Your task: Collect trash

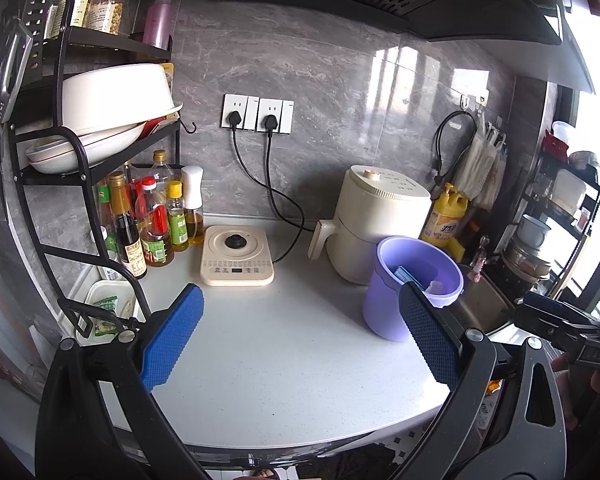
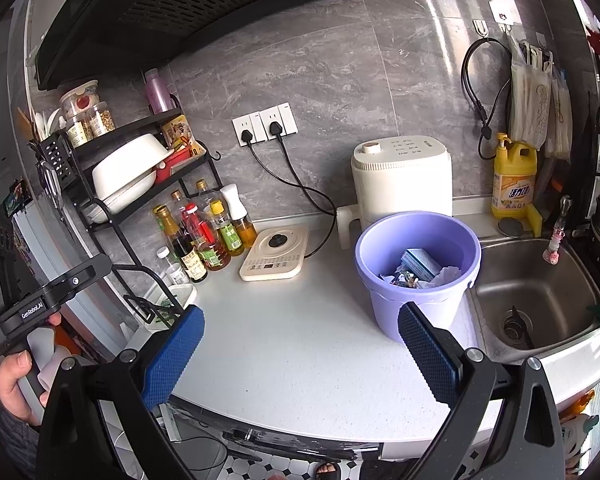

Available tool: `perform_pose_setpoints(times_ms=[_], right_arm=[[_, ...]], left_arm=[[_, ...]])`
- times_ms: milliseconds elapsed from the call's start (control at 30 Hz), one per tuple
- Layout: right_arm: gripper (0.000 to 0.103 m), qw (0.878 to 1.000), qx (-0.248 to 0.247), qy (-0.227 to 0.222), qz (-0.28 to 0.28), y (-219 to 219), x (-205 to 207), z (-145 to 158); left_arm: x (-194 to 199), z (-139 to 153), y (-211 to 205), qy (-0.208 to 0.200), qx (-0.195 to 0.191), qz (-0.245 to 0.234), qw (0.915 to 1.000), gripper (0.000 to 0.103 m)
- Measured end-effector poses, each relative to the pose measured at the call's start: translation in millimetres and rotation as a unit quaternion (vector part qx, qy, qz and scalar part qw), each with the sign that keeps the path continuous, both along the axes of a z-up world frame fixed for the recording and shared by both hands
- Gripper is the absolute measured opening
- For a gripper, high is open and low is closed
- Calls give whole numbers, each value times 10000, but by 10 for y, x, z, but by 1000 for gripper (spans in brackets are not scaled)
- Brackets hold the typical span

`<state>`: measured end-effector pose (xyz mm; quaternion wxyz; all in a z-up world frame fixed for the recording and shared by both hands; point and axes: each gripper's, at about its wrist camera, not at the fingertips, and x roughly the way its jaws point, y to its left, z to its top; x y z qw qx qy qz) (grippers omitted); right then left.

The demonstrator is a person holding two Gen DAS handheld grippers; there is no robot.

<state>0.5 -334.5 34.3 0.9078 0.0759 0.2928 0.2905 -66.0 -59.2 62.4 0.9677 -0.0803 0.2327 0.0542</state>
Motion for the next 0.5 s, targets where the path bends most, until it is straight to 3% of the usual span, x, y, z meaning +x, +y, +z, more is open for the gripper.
perform_pose_setpoints(times_ms=[500], right_arm=[[95,10000,-85,31,-38,9,-107,-36]], left_arm=[[-41,-13,11,35,-46,-50,10000,97]])
